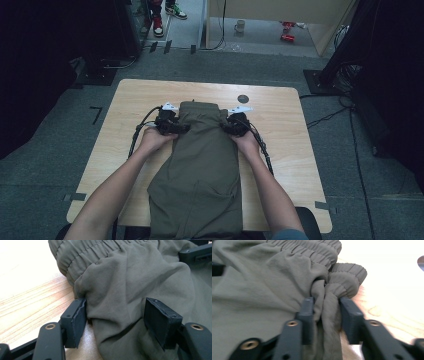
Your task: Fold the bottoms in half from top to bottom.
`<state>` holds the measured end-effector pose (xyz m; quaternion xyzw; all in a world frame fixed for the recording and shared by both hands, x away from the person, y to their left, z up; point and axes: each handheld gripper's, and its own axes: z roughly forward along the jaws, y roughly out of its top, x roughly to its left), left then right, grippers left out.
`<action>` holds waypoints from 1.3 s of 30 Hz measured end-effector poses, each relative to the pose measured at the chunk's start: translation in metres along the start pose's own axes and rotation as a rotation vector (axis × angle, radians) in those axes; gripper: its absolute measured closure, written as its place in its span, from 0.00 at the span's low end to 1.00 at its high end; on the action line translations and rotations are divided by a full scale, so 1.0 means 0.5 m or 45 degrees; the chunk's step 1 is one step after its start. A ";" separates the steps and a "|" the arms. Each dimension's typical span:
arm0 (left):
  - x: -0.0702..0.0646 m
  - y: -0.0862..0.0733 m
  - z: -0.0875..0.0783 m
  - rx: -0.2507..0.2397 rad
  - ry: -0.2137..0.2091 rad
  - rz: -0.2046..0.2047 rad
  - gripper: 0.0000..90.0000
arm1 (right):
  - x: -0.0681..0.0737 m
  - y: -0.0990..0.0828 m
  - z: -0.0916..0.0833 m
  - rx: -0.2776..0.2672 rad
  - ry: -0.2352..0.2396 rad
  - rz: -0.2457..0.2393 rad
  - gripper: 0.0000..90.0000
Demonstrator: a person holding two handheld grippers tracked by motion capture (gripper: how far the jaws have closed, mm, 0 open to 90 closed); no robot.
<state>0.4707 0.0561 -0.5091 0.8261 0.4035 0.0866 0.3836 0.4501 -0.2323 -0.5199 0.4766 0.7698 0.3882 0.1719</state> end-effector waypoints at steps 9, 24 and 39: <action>-0.005 0.008 -0.003 0.069 -0.079 -0.056 0.85 | -0.012 0.012 -0.002 0.063 0.063 0.093 0.92; 0.007 0.068 -0.037 0.053 -0.056 -0.083 0.97 | -0.020 0.087 -0.031 0.158 0.081 0.080 0.96; 0.035 0.189 -0.059 -0.026 0.019 -0.073 0.97 | -0.060 0.209 -0.066 0.004 0.113 0.205 0.96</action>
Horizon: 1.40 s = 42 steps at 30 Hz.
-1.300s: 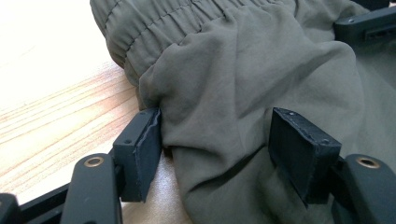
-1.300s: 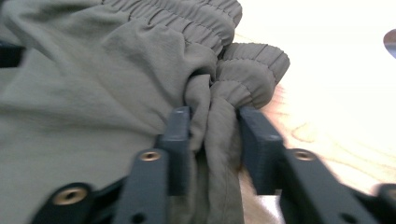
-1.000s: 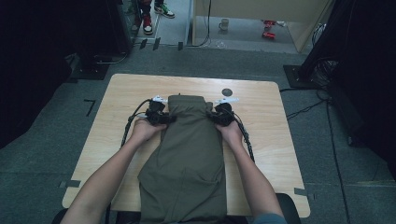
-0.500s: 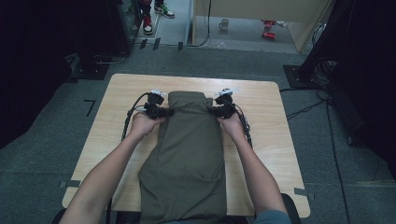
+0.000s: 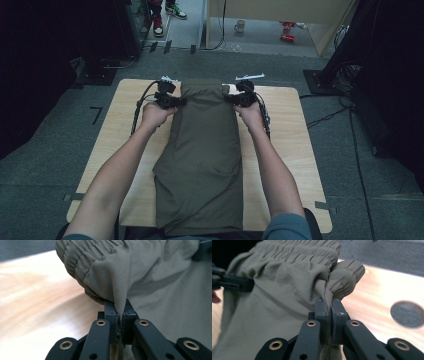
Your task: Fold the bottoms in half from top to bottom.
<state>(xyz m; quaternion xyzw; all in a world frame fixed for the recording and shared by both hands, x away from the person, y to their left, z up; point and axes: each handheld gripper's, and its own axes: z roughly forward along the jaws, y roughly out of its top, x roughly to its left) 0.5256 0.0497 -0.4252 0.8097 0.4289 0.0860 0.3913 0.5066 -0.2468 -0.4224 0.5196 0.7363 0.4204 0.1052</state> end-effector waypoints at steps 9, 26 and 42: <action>-0.011 0.107 -0.093 -0.244 0.040 0.120 0.97 | 0.035 0.114 -0.069 -0.193 -0.064 -0.125 0.96; -0.065 -0.002 -0.109 -0.172 -0.076 0.182 0.97 | 0.053 0.003 -0.104 -0.085 -0.060 -0.263 0.95; -0.129 -0.121 -0.127 -0.146 -0.076 0.295 0.96 | 0.083 -0.103 -0.141 0.021 -0.009 -0.267 0.93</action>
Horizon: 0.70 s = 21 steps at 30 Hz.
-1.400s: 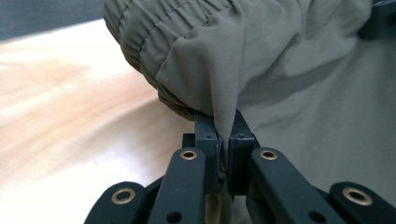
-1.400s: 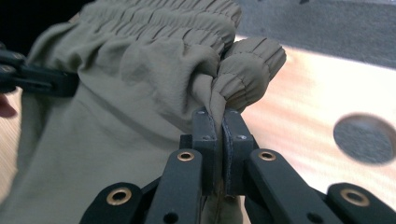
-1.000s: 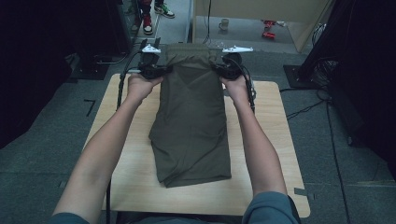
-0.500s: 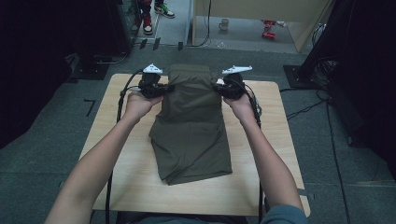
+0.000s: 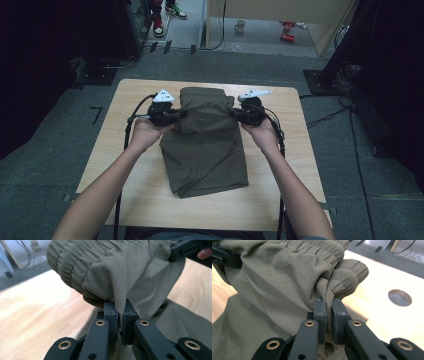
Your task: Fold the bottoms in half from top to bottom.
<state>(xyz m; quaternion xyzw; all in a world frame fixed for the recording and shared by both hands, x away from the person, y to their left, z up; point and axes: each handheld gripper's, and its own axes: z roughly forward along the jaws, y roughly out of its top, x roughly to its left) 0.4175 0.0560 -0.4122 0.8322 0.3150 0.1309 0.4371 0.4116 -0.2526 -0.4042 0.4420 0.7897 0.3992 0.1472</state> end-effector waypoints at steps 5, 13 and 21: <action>-0.005 -0.030 0.001 0.015 -0.025 -0.040 0.96 | 0.013 -0.021 0.001 0.059 0.028 -0.005 0.93; -0.015 -0.061 -0.007 0.034 -0.032 -0.078 0.96 | 0.030 -0.024 0.009 0.092 0.051 0.001 0.93; -0.002 -0.073 -0.011 0.029 -0.045 -0.122 0.96 | 0.048 -0.039 0.039 0.013 0.044 0.043 0.93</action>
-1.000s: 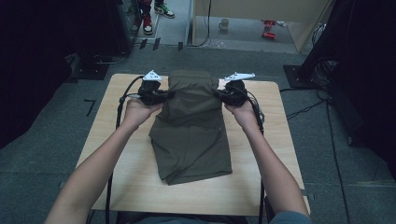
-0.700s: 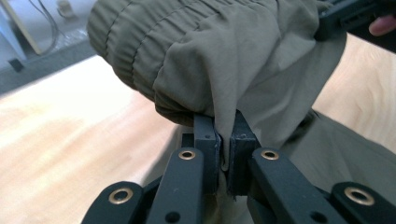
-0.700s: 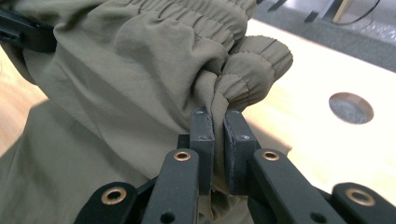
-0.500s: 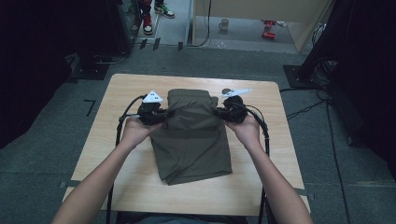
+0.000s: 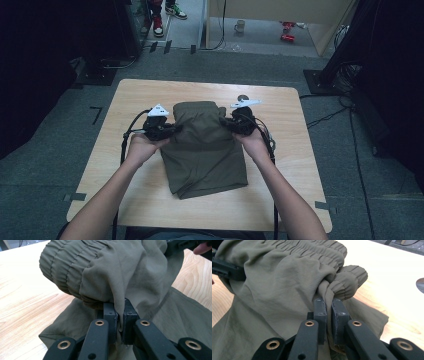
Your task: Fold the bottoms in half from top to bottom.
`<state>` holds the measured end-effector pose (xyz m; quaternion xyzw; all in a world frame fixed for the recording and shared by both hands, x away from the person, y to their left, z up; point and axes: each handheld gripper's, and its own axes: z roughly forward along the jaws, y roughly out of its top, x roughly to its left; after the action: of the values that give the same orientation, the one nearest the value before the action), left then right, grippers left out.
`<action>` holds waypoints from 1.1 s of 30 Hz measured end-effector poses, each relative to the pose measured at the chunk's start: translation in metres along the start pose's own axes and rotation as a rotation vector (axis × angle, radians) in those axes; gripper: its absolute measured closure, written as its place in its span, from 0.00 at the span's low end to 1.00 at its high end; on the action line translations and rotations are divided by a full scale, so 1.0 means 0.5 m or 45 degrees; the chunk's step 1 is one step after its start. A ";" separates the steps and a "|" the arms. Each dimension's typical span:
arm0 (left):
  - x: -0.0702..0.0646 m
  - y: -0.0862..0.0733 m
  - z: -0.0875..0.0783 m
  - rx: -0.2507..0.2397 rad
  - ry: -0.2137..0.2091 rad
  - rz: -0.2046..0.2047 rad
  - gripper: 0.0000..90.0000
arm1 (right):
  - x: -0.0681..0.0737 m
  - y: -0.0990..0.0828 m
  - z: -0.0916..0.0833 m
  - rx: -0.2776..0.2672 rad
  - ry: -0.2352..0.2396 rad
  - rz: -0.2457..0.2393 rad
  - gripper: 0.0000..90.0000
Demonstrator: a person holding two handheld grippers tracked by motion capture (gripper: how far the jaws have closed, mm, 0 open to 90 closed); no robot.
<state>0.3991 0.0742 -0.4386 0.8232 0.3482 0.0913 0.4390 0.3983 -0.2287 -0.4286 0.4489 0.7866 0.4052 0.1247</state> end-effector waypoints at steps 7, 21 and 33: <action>-0.014 -0.004 0.008 0.025 -0.020 0.044 0.95 | -0.004 -0.045 -0.011 -0.044 0.021 0.061 0.92; -0.036 -0.056 0.006 0.127 -0.101 0.038 0.84 | 0.008 -0.116 -0.014 0.020 0.082 0.098 0.80; -0.031 -0.094 0.012 0.216 -0.173 -0.007 0.72 | 0.000 -0.139 -0.016 0.044 0.121 0.125 0.54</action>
<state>0.3671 0.0777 -0.4769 0.8607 0.3264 0.0045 0.3906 0.3518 -0.2515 -0.4753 0.4694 0.7754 0.4182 0.0595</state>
